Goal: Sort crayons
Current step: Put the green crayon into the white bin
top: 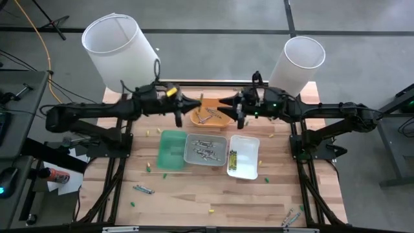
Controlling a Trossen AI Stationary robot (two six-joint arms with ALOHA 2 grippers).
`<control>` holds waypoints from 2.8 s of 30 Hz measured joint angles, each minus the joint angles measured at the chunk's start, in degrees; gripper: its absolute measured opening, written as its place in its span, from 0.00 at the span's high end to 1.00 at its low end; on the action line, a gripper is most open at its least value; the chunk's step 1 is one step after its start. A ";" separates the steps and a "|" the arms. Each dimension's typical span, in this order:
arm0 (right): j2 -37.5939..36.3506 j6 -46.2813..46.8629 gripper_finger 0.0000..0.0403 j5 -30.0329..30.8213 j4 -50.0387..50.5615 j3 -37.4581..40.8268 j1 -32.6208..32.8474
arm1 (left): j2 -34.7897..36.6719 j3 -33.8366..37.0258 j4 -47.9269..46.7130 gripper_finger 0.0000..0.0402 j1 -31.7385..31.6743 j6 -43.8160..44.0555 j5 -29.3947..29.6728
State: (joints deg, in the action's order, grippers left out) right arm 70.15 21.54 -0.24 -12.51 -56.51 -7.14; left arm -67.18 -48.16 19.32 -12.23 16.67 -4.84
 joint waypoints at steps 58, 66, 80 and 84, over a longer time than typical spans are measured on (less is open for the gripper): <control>9.14 4.11 0.98 -2.88 -15.78 0.00 0.00 | -8.53 -0.17 13.43 0.96 4.02 -3.33 -0.15; 7.22 2.50 0.99 -3.78 -15.78 0.02 -1.00 | -6.61 -0.15 9.07 0.81 3.06 -3.46 -0.01; -6.16 -1.06 0.99 -4.17 14.05 0.00 -2.79 | 11.92 -0.09 -20.77 0.58 -4.51 -3.87 0.99; -7.76 -1.07 0.99 -2.64 17.17 0.00 -1.81 | 14.83 -0.09 -21.64 0.58 -5.07 -3.89 3.07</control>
State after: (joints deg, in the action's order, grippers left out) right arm 62.39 20.47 -2.88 4.66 -56.51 -8.95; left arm -52.35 -48.25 -2.32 -17.30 12.78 -1.77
